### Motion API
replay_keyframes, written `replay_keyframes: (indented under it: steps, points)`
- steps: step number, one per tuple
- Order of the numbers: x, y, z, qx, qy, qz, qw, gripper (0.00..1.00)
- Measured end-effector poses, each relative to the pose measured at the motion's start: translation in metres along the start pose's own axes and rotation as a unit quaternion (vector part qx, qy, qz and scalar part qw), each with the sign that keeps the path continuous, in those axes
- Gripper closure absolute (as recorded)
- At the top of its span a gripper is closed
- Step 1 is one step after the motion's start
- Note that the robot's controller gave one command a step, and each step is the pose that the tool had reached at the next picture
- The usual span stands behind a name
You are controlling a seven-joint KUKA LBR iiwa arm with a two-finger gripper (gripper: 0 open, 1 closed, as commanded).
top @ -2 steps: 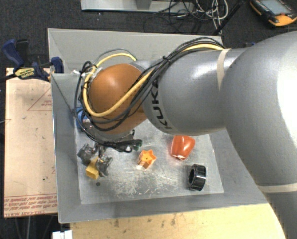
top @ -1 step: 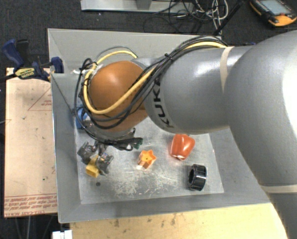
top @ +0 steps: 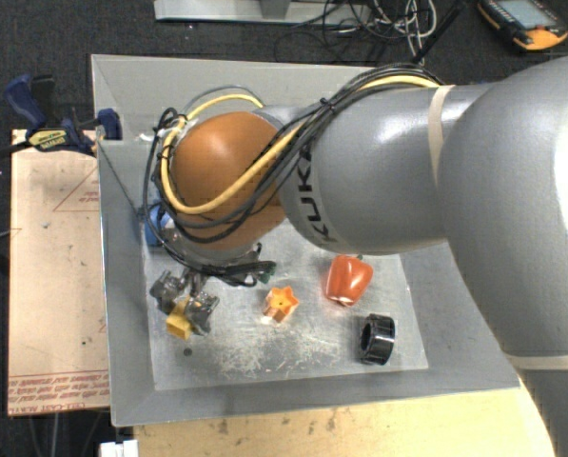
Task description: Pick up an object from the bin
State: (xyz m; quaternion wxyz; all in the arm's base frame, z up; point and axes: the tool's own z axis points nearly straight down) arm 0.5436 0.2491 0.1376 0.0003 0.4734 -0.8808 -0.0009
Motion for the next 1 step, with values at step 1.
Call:
replay_keyframes:
  steps: [1]
  points:
    - [-0.0002, 0.0002, -0.0184, 0.000, -0.0001, 0.001, 1.0000, 1.00]
